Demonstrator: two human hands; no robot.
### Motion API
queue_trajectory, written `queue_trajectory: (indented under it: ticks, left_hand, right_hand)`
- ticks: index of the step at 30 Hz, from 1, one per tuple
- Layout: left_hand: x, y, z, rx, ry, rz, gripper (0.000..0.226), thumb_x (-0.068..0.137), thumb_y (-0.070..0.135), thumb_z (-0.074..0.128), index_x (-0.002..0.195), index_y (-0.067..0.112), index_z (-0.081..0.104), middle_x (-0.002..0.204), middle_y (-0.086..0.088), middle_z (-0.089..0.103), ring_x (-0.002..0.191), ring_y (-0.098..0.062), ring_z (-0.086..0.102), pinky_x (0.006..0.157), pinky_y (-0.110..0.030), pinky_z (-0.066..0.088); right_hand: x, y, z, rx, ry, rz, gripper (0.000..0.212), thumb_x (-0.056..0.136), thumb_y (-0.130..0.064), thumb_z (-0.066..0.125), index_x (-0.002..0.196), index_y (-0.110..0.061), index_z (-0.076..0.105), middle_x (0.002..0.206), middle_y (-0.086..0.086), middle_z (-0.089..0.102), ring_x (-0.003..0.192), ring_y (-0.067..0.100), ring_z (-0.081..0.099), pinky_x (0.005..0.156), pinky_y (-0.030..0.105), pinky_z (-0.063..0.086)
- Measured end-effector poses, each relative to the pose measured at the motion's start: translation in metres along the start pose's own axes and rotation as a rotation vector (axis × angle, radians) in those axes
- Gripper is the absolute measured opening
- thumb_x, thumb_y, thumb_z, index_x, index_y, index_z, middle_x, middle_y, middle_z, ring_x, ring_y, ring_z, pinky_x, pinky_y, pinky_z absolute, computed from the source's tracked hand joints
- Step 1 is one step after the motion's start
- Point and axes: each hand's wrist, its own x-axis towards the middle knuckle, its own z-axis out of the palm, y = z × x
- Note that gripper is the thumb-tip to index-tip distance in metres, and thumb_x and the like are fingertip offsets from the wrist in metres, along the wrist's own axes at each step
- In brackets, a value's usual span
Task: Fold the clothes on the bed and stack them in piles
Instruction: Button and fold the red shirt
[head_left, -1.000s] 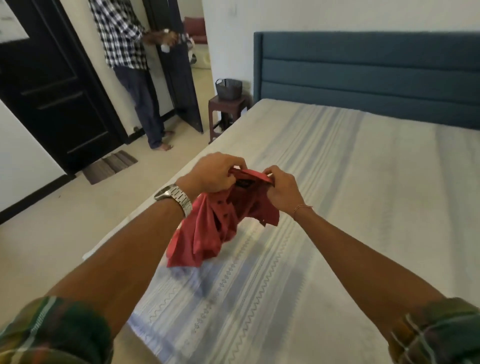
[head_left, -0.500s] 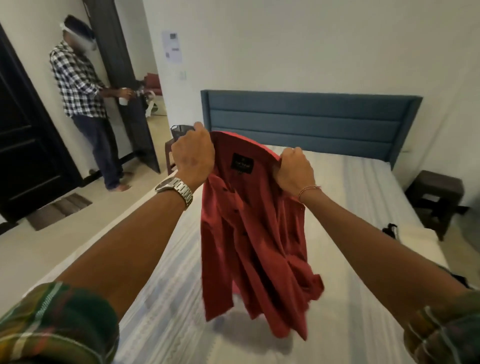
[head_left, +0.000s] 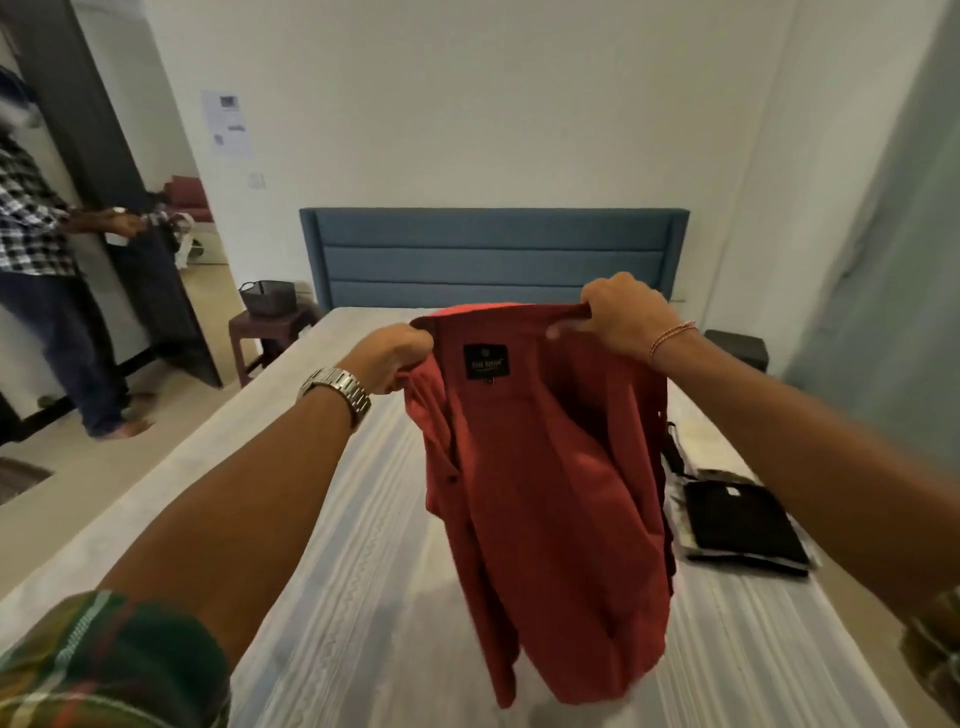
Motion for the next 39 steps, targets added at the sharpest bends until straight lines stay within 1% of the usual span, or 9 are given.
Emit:
queue_trajectory:
  ticks: [3,8,12,15,19,26,30,34,39]
  left_hand:
    - [-0.01,0.012,0.016,-0.022,-0.089,-0.085,0.036,0.1,0.036,0.037,0.066,0.025,0.041,0.051,0.005,0.037,0.04,-0.011,0.031,0.048,-0.017,0.027]
    - [-0.035,0.049,0.049,-0.417,-0.127,-0.098,0.033,0.106,0.026,0.041,0.077,0.016,0.053,0.042,0.002,0.056,0.03,-0.013,0.053,0.046,-0.024,0.048]
    - [-0.051,0.074,0.072,-0.677,-0.098,-0.052,0.035,0.098,0.009,0.031,0.087,0.007,0.064,0.059,-0.008,0.068,0.049,-0.024,0.066,0.054,-0.042,0.058]
    - [-0.053,0.088,0.087,-0.774,0.02,0.028,0.036,0.096,0.01,0.031,0.099,0.012,0.067,0.076,-0.006,0.067,0.061,-0.021,0.059,0.062,-0.032,0.048]
    - [-0.055,0.109,0.104,-0.724,0.189,0.196,0.032,0.093,0.009,0.032,0.099,0.013,0.063,0.088,-0.005,0.058,0.068,-0.015,0.048,0.058,-0.026,0.039]
    - [-0.069,0.123,0.106,-0.536,0.519,0.437,0.037,0.074,0.024,0.028,0.065,0.001,0.056,0.089,-0.031,0.065,0.082,-0.04,0.055,0.092,-0.058,0.045]
    - [-0.068,0.125,0.103,-0.472,0.549,0.631,0.055,0.082,0.028,0.031,0.107,-0.009,0.064,0.124,-0.024,0.061,0.119,-0.037,0.053,0.106,-0.045,0.04]
    - [-0.084,0.131,0.106,-0.391,0.552,0.847,0.027,0.089,0.028,0.032,0.071,0.018,0.05,0.075,0.0,0.055,0.069,-0.013,0.044,0.063,-0.03,0.034]
    - [-0.095,0.128,0.097,-0.168,0.642,1.043,0.041,0.095,0.033,0.03,0.056,0.023,0.022,0.051,0.007,0.023,0.053,-0.011,0.018,0.05,-0.034,0.016]
  right_hand:
    - [-0.017,0.023,-0.008,-0.018,-0.041,0.048,0.073,0.07,-0.079,0.067,0.071,-0.009,0.048,0.078,0.012,0.056,0.072,0.032,0.055,0.064,0.04,0.045]
    - [-0.035,0.046,-0.016,-0.04,-0.047,0.269,0.014,0.095,-0.013,0.055,0.088,-0.004,0.063,0.103,0.019,0.069,0.093,0.039,0.067,0.076,0.036,0.055]
    - [-0.044,0.056,-0.036,0.925,-0.364,0.559,0.024,0.1,-0.013,0.049,0.078,-0.015,0.057,0.059,0.003,0.062,0.047,0.013,0.056,0.048,0.022,0.048]
    - [-0.055,0.069,-0.036,1.508,-0.432,0.525,0.029,0.108,-0.023,0.038,0.11,-0.009,0.064,0.09,0.012,0.075,0.081,0.029,0.074,0.077,0.057,0.057]
    - [-0.058,0.078,-0.035,1.709,-0.303,0.393,0.038,0.109,-0.03,0.034,0.13,-0.018,0.063,0.126,0.015,0.07,0.118,0.034,0.066,0.098,0.063,0.05]
    - [-0.065,0.087,-0.049,0.948,0.277,0.218,0.043,0.107,-0.025,0.04,0.064,-0.021,0.045,0.063,-0.003,0.048,0.06,0.012,0.041,0.061,0.03,0.036]
    - [-0.069,0.093,-0.065,1.049,0.247,0.227,0.036,0.107,-0.024,0.034,0.078,-0.015,0.053,0.071,-0.002,0.056,0.067,0.015,0.055,0.065,0.03,0.05]
    - [-0.078,0.09,-0.074,1.386,0.07,0.286,0.04,0.108,-0.025,0.027,0.114,-0.014,0.065,0.109,0.012,0.07,0.092,0.033,0.074,0.07,0.053,0.063]
    - [-0.086,0.092,-0.077,1.131,0.465,0.209,0.034,0.102,-0.013,0.034,0.07,-0.018,0.045,0.067,0.004,0.043,0.065,0.015,0.039,0.06,0.034,0.037]
